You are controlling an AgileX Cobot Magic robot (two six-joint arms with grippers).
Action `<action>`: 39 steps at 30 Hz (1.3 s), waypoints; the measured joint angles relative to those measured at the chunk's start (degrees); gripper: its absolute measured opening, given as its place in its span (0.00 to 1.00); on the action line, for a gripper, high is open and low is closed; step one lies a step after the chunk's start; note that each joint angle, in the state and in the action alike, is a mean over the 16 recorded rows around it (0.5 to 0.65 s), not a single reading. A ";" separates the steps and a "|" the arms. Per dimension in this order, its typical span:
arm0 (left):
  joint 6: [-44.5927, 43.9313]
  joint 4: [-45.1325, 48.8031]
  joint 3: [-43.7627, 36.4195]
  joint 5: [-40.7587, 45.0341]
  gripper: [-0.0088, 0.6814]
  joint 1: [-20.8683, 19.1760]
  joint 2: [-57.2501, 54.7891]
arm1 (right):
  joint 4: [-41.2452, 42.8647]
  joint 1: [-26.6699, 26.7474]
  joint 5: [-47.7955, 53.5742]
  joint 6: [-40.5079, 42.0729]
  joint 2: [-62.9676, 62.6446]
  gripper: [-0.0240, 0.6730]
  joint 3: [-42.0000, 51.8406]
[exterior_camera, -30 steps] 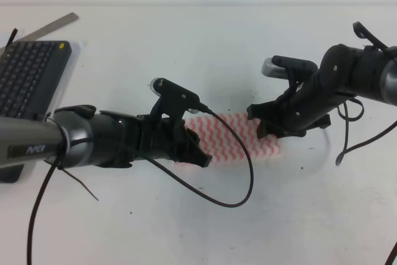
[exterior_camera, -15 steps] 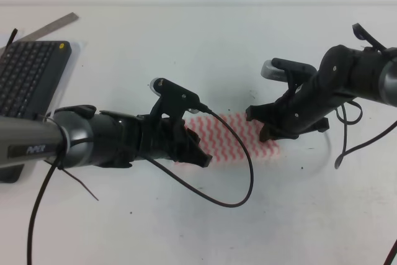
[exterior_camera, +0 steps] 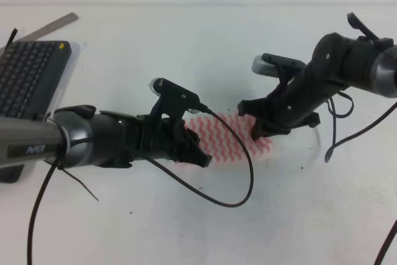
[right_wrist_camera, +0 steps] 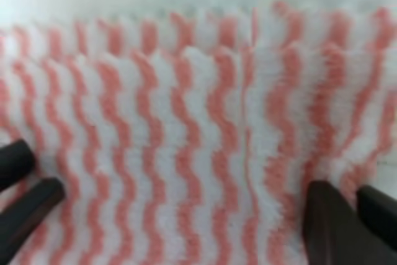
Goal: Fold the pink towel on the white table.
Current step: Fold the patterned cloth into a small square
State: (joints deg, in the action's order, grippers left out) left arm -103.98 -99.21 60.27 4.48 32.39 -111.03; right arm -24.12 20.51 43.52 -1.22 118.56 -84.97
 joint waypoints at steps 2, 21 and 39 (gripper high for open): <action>0.00 0.00 0.00 0.00 0.20 0.00 0.02 | 0.00 0.00 0.59 0.08 -0.19 0.02 -0.57; 0.00 0.00 0.00 -0.03 0.20 0.00 0.02 | 0.57 0.22 2.95 0.09 -5.52 0.02 -1.84; -0.73 0.01 0.01 -0.05 0.20 0.02 0.10 | -0.38 4.10 -0.11 0.07 -5.85 0.01 -1.86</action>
State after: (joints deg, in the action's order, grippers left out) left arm -104.71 -99.19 60.28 4.43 32.41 -110.94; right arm -24.50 24.61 43.42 -1.15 112.71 -86.83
